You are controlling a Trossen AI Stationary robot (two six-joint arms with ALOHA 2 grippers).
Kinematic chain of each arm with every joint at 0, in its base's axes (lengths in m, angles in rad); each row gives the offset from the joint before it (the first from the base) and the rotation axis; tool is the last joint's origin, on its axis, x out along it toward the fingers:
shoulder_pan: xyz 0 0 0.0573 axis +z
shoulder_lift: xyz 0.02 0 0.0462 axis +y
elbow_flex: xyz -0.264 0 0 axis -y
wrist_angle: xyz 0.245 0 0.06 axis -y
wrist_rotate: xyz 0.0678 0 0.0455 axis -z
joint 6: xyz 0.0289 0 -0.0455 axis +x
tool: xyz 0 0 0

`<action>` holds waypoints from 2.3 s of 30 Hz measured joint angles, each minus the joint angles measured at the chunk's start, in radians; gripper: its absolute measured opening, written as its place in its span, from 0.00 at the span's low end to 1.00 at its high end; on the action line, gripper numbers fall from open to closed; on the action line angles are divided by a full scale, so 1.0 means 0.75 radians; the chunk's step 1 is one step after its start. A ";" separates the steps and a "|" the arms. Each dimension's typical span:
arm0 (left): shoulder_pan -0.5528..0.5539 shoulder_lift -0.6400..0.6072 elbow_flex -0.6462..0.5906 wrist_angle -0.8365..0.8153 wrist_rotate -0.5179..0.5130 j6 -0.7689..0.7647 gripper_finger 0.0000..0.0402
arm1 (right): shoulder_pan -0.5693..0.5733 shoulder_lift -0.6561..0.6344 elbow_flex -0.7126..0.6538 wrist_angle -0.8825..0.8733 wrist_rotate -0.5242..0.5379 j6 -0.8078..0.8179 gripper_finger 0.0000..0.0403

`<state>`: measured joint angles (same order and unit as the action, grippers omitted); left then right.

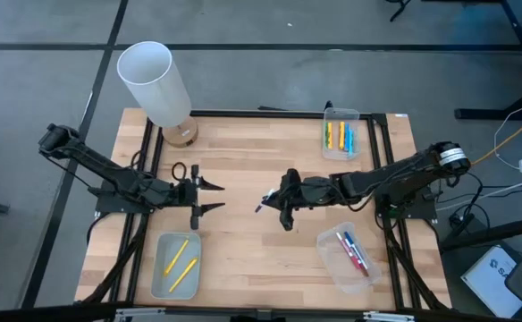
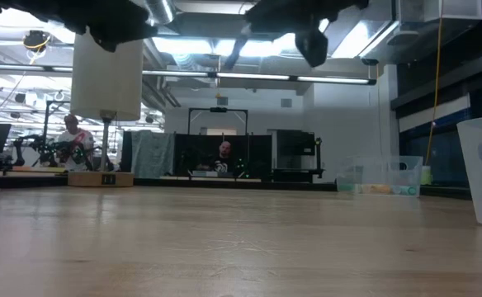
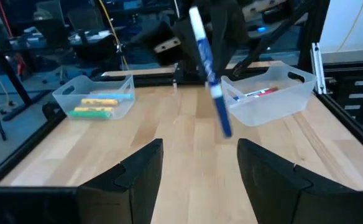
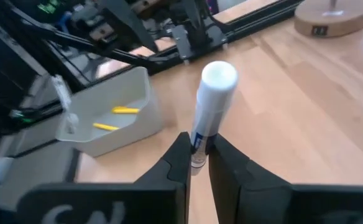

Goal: Pick & Place Markers
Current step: Put the dark blue marker pen into the bottom transparent bin

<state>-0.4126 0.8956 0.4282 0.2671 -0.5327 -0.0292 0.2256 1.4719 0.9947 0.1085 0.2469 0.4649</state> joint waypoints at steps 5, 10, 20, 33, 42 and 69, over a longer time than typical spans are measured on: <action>0.000 -0.070 0.000 -0.118 0.035 -0.025 0.50 | 0.000 -0.087 0.000 -0.093 -0.056 0.086 0.09; 0.000 -0.140 0.000 -0.180 0.174 -0.050 0.50 | 0.000 -0.167 0.000 -0.215 -0.091 0.191 0.09; 0.045 -0.315 -0.251 0.163 0.456 -0.016 0.51 | 0.000 -0.268 0.000 -0.474 -0.195 0.426 0.10; 0.235 -0.480 -0.514 0.376 0.658 -0.108 0.51 | -0.074 -0.349 0.000 -0.650 -0.630 0.712 0.09; 0.257 -0.494 -0.560 0.437 0.688 -0.091 0.51 | -0.098 -0.350 0.000 -0.947 -0.853 0.754 0.09; 0.256 -0.493 -0.560 0.407 0.622 -0.072 0.51 | 0.103 -0.350 0.000 -1.381 -1.052 1.264 0.09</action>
<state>-0.2203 0.5259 0.0082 0.5720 -0.0662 -0.0834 0.3025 1.2091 0.9947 -0.9268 -0.5418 1.4127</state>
